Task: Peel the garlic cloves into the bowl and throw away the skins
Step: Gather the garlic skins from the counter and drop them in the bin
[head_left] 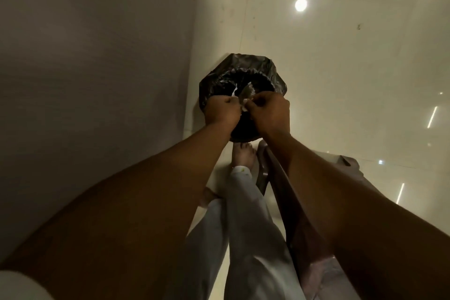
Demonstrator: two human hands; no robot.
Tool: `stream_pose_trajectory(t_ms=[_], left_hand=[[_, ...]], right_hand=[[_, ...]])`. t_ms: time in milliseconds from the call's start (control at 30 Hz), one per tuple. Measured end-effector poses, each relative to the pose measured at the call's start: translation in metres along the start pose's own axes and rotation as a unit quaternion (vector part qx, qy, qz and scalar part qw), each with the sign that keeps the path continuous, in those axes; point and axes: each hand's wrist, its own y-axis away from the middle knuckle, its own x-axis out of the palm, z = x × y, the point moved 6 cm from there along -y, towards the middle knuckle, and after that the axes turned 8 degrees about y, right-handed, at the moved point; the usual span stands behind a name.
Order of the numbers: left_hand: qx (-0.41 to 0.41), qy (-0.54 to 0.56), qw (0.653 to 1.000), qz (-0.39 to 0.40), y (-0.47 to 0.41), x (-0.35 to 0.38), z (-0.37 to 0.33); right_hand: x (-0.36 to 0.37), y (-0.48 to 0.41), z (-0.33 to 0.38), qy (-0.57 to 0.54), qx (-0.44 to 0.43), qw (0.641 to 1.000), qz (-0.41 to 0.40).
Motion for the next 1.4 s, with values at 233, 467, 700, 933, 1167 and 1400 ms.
stream_pose_trajectory(t_ms=[233,467,700,933,1167,1400], left_hand=[[0.062,-0.039,0.996,-0.049,0.0,-0.006,-0.018],[0.057,-0.019,0.997,-0.038,0.0,-0.002,-0.017],[0.053,0.015,0.998,-0.032,0.001,0.002,-0.009],[0.038,0.036,0.998,-0.042,-0.002,0.003,-0.006],[0.067,0.012,0.995,-0.077,0.005,-0.002,-0.012],[0.115,-0.012,0.987,-0.111,0.02,-0.018,-0.021]], right_hand=[[-0.001,-0.003,0.004,0.02,-0.014,1.0,-0.002],[0.001,-0.005,0.006,0.034,-0.03,0.999,0.018],[0.006,-0.006,-0.001,0.027,-0.004,1.0,0.013],[-0.004,-0.005,0.001,0.063,-0.009,0.998,0.005],[-0.004,-0.002,0.008,0.063,-0.024,0.998,0.015],[-0.009,0.0,0.009,0.065,-0.007,0.998,0.025]])
